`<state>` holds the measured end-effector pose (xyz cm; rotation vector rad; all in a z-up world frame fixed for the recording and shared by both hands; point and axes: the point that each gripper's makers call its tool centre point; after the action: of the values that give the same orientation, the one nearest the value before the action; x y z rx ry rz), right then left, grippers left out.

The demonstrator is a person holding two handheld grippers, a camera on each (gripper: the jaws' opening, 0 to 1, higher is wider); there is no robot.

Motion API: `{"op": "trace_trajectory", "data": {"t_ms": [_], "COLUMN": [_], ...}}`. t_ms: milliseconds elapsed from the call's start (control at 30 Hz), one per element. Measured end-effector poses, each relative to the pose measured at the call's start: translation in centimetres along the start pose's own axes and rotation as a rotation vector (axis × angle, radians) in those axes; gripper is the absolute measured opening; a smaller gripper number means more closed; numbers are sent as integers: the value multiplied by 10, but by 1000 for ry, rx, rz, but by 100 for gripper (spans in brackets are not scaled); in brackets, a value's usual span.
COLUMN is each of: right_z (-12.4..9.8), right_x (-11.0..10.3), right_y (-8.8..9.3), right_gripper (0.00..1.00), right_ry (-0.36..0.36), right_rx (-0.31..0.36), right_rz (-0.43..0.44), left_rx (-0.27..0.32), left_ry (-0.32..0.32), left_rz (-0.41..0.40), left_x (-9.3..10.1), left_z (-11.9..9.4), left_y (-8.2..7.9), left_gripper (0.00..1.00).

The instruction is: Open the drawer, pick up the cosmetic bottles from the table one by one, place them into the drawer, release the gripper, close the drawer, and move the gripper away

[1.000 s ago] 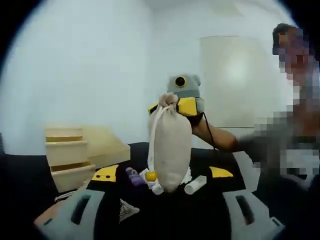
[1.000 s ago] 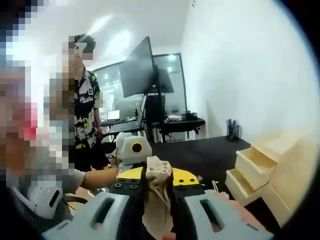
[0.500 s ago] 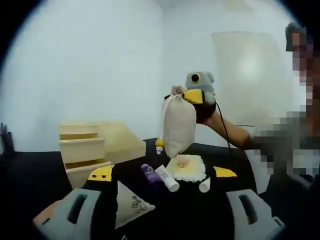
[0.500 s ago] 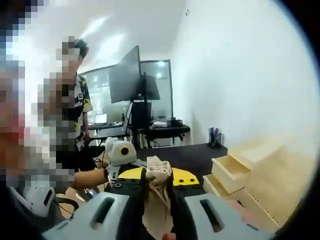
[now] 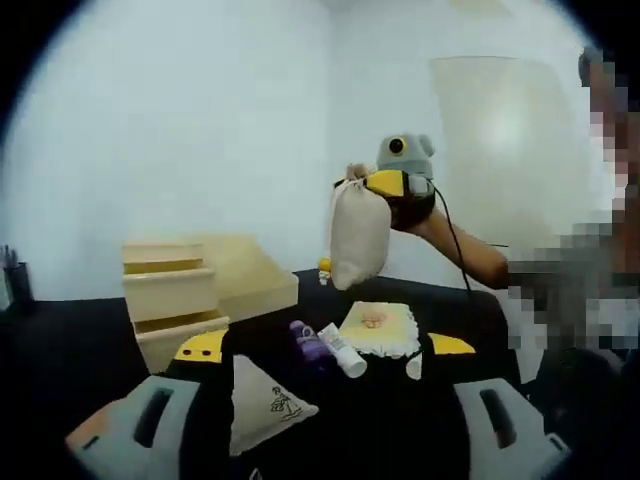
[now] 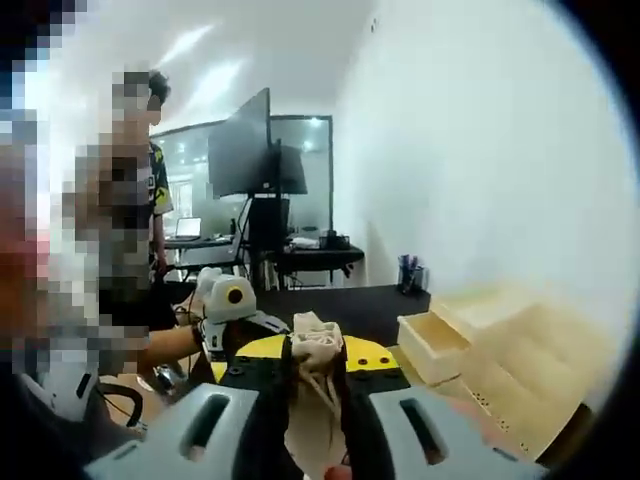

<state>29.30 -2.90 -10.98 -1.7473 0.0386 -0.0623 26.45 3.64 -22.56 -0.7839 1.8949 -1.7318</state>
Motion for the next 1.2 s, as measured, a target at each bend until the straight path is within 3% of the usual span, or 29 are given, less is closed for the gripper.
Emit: {"op": "trace_trajectory", "data": {"t_ms": [433,1200], "right_z": [-7,-24], "right_x": [12,72], "right_y": [5,4], "right_gripper": [15,15], "right_ry": [54,188], "right_rx": [-46,-100], "right_rz": [-76,-181], "left_rx": [-10,-20], "left_ry": [-28,-64], "left_rz": [-22,-25], "left_x": [-10,-22], "left_z": [-3,-7], "left_y": [12,21], "left_gripper": [77,79]}}
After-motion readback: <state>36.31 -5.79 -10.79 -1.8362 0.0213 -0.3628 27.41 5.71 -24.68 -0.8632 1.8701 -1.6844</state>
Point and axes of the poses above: the point that each gripper's makers call its tool centre point, and the gripper's own axes: z roughly forward along the fingers, x roughly to its right, y roughly out of its underside, and after that the axes turned 3 degrees about -x, right-handed
